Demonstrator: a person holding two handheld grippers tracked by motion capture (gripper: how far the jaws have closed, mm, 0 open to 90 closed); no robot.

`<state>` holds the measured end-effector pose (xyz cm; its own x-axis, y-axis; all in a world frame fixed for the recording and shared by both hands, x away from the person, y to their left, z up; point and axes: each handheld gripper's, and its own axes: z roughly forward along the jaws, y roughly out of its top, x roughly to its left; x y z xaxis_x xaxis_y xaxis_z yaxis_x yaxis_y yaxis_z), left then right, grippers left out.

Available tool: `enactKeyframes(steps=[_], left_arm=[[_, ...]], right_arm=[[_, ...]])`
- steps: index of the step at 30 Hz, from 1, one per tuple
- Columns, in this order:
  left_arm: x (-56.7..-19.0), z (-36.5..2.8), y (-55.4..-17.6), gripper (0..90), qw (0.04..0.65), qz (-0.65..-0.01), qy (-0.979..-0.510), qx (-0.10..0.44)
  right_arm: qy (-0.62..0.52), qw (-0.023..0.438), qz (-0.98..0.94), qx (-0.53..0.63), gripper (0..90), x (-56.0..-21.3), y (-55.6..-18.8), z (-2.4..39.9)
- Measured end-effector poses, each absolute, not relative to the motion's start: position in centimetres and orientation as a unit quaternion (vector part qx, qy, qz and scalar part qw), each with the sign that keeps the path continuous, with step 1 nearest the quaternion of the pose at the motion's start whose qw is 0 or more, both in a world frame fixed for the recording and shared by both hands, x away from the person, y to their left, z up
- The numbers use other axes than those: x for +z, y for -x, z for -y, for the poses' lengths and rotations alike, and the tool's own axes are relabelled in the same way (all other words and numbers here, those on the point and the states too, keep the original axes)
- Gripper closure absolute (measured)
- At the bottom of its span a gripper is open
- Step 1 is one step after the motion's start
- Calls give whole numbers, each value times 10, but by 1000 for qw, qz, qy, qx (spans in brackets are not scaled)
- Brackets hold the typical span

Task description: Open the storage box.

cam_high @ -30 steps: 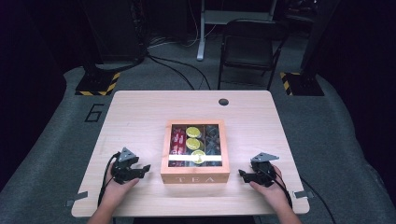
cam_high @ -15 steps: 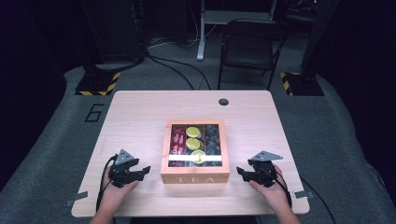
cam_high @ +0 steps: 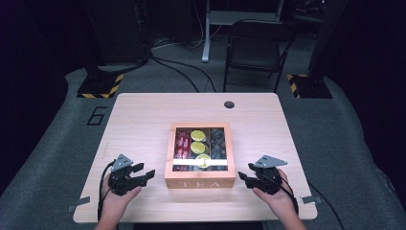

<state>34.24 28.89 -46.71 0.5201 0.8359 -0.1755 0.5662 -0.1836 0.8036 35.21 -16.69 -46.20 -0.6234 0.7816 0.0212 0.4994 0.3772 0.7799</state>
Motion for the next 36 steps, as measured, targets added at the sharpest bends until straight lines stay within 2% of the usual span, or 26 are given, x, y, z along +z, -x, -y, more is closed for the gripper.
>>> enactKeyframes(steps=[12,19,22,27,36], left_arm=[[-445,-265,-325,411,428,-439,-774,158],[-455,-255,-316,371,436,-413,-782,168],[-464,-253,-315,373,429,-404,-791,165],[-474,-243,-317,405,426,-393,-799,161],[-485,-227,-320,419,409,-374,-818,155]], right_arm=[[-383,172,-805,418,466,-431,-330,151],[-387,164,-798,432,406,-450,-325,146],[-386,148,-805,425,413,-463,-327,144],[-360,168,-827,397,428,-473,-328,138],[-358,164,-830,395,493,-483,-331,130]])
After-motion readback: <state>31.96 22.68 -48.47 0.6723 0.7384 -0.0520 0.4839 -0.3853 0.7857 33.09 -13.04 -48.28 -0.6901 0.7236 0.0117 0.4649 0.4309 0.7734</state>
